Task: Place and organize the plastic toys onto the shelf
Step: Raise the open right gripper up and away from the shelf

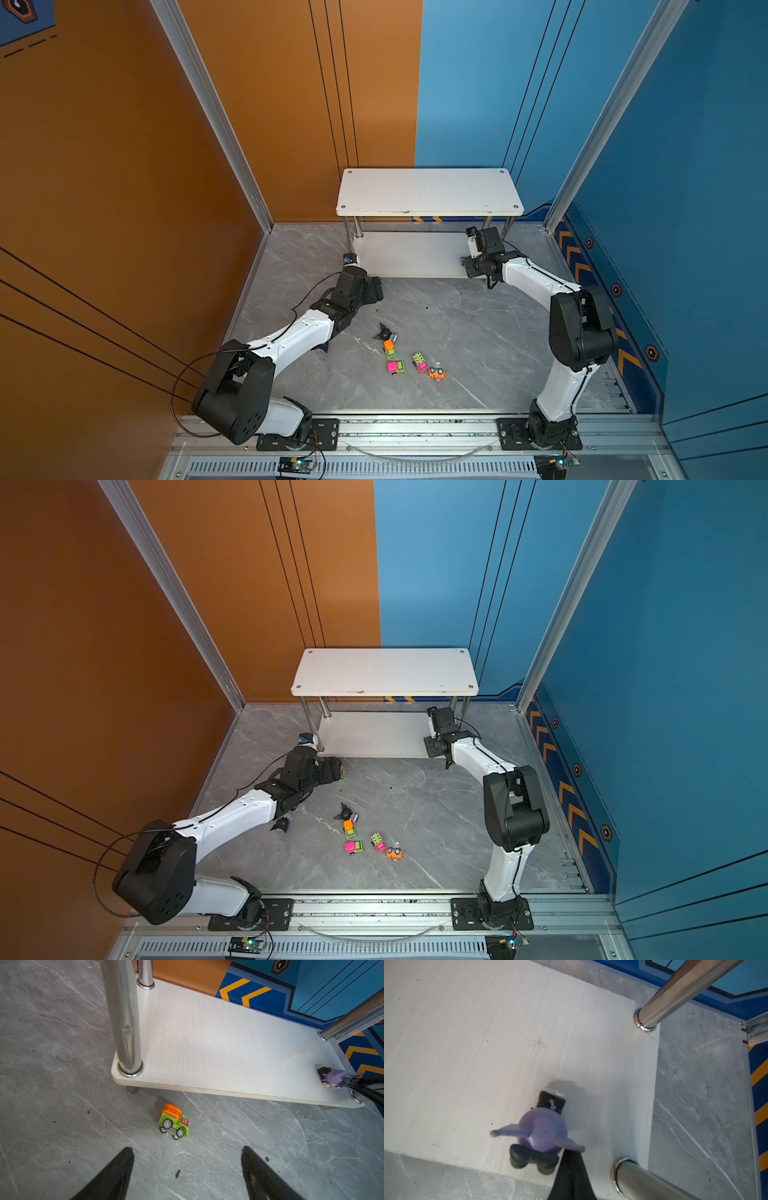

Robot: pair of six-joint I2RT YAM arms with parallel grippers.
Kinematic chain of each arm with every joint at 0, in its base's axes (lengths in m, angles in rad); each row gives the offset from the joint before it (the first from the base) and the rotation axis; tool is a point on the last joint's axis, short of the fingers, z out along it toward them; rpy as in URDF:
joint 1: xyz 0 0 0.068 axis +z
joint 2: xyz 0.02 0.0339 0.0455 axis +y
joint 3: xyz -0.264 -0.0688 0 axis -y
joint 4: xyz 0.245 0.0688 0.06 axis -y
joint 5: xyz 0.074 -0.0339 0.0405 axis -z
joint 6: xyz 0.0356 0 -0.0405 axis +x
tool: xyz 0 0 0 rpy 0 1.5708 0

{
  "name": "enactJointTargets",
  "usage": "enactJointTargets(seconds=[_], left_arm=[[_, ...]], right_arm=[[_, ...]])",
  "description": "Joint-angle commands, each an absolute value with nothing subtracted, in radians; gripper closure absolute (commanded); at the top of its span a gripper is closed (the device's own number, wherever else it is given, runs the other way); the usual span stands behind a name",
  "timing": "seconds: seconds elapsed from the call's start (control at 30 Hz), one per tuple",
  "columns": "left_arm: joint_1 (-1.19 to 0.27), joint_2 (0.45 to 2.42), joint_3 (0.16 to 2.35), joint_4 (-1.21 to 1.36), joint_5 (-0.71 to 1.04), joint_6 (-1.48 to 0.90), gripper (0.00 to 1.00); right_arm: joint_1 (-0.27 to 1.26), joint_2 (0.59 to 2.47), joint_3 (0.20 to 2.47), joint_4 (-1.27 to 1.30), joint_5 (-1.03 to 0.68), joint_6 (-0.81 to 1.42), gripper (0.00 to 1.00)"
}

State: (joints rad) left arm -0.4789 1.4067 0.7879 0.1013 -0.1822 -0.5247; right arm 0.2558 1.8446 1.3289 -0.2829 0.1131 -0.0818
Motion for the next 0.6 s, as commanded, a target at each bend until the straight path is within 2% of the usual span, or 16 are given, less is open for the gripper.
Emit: enactJointTargets(seconds=[0.0,0.33,0.57], left_arm=[[-0.484,1.417,0.814,0.091,-0.181,-0.531,0.17],[-0.485,1.418,0.816,0.092,-0.178,-0.536,0.17],[-0.498,1.395,0.804,0.091,-0.179,-0.540,0.17]], right_arm=[[0.248,1.863,1.357,-0.263,0.144,-0.101,1.00],[0.249,1.851,1.362,-0.272,0.144,-0.098,1.00],[0.271,1.726,1.259,-0.271,0.167,-0.055,1.00]])
